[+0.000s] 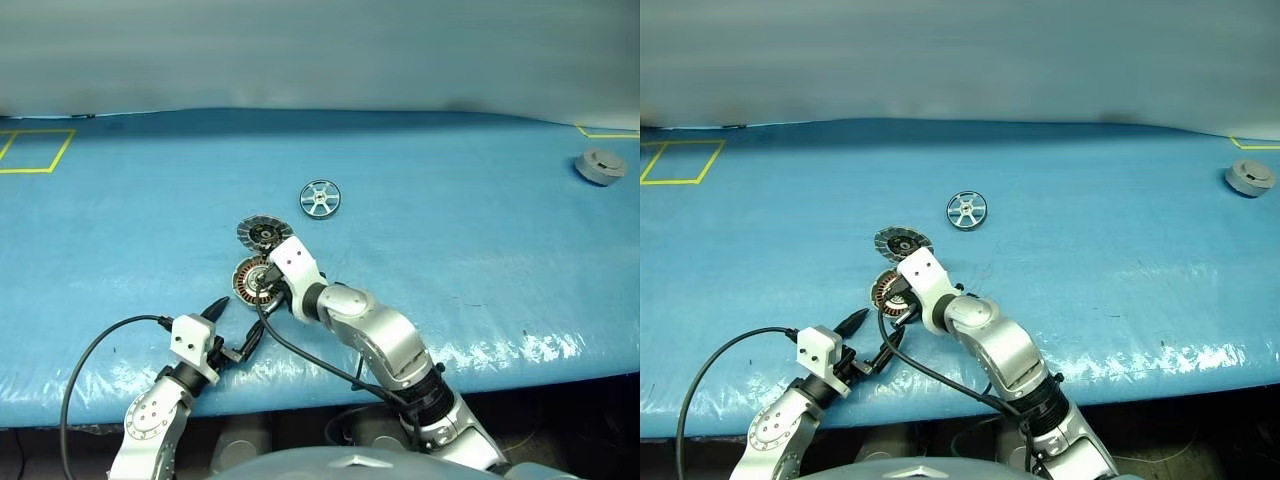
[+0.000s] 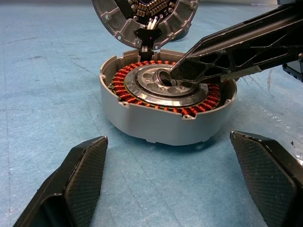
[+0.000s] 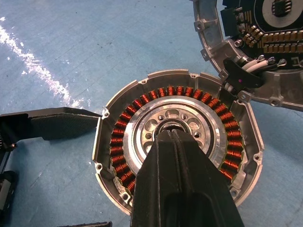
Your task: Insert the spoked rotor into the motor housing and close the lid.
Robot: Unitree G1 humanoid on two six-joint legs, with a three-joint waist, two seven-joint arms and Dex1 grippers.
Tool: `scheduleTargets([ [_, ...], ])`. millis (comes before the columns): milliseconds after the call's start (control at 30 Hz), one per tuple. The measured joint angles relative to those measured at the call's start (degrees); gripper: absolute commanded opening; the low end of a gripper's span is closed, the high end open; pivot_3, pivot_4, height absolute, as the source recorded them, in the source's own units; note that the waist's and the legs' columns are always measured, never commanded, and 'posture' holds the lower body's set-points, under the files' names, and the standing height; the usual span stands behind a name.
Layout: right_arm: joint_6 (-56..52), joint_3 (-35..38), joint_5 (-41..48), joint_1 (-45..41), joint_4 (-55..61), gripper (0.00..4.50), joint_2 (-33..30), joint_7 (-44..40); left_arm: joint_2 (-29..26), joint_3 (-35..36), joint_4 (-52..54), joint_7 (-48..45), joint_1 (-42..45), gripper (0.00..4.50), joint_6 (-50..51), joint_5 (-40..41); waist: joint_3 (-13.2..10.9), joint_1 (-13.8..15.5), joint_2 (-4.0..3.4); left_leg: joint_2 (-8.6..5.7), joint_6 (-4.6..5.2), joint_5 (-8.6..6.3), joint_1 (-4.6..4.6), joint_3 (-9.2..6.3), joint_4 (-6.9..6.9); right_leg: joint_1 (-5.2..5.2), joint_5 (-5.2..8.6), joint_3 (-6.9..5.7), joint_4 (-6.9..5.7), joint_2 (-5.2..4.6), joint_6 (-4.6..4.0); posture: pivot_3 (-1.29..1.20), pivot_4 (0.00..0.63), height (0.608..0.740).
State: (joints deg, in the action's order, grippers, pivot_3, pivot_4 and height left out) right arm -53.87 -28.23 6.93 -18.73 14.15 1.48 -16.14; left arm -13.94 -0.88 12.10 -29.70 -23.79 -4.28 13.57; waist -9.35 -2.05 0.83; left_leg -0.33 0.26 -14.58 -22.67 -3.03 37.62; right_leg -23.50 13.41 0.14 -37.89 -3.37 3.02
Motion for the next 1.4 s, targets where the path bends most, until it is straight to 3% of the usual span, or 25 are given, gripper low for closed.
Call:
scheduleTargets([
  [767,5.01,0.89,-0.05,-0.26,-4.52,0.04,1.42,0.10,-0.26,-0.25,0.26,0.00,0.28,4.50,0.42,0.01,0.00,-0.01,0.00,0.00,0.00,0.00,0.01,0.00,0.00,0.00,-0.01,0.00,0.00,0.00,0.00,0.00,0.150,0.740],
  [1133,-2.51,1.43,1.52,-0.77,0.74,0.04,0.57,-1.04,-0.28,-0.88,0.26,-0.02,0.41,4.50,0.43,-0.04,0.00,0.02,-0.01,0.01,0.00,0.00,-0.01,-0.01,-0.01,0.00,-0.01,0.01,0.01,-0.02,0.00,0.00,0.150,0.740],
  [1267,-7.73,5.68,5.37,-1.45,8.92,0.04,-3.70,-3.76,-0.35,-0.88,0.26,0.09,0.40,4.50,0.43,-0.10,0.00,0.10,-0.02,0.01,0.00,0.00,-0.01,-0.03,-0.01,0.02,-0.01,0.00,0.05,-0.07,0.02,0.00,0.150,0.740],
  [1400,-10.59,6.12,7.39,-4.01,14.06,0.04,-17.38,-9.71,-0.75,-0.89,0.27,0.11,0.29,4.50,0.43,-0.14,-0.03,0.33,-0.05,-0.03,0.04,-0.02,0.00,-0.04,0.02,0.01,0.14,-0.06,0.16,-0.13,-0.15,0.00,0.150,0.740],
])
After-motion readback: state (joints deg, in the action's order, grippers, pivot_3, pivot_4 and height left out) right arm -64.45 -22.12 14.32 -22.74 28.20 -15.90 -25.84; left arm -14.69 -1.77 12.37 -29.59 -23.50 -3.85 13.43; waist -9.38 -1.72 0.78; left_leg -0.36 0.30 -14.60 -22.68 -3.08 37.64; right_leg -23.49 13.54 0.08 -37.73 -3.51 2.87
